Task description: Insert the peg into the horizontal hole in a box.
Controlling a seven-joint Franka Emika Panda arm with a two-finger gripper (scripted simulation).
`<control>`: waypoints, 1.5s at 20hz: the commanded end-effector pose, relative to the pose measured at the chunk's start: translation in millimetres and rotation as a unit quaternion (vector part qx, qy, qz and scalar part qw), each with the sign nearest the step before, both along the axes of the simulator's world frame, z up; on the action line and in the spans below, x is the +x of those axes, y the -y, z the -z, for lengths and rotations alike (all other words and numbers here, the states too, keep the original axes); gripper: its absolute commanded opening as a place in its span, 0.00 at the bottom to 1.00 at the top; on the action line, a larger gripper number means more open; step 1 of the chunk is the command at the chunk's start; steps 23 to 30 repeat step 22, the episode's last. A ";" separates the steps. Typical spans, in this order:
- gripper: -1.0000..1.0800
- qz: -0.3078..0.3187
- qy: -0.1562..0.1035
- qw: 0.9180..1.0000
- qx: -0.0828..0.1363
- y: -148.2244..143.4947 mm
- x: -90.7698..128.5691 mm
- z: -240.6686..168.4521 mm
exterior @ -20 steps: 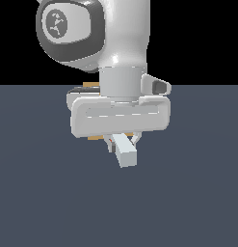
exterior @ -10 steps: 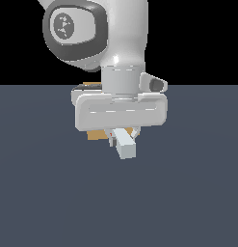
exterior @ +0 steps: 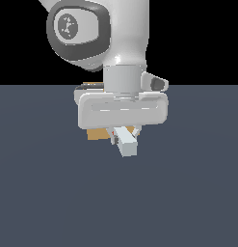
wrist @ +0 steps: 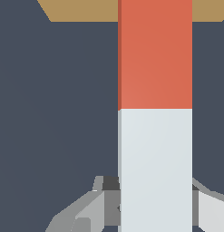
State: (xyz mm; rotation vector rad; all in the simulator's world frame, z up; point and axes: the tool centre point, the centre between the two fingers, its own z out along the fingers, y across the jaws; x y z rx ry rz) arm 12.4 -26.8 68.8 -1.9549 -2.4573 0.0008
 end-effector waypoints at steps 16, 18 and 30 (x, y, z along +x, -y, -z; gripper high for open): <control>0.00 0.000 0.001 1.000 0.000 -93.0 -22.2 -1.4; 0.00 0.000 0.002 1.000 0.000 -100.8 -23.5 -1.6; 0.00 0.000 0.002 1.000 0.000 -107.0 -24.2 -1.6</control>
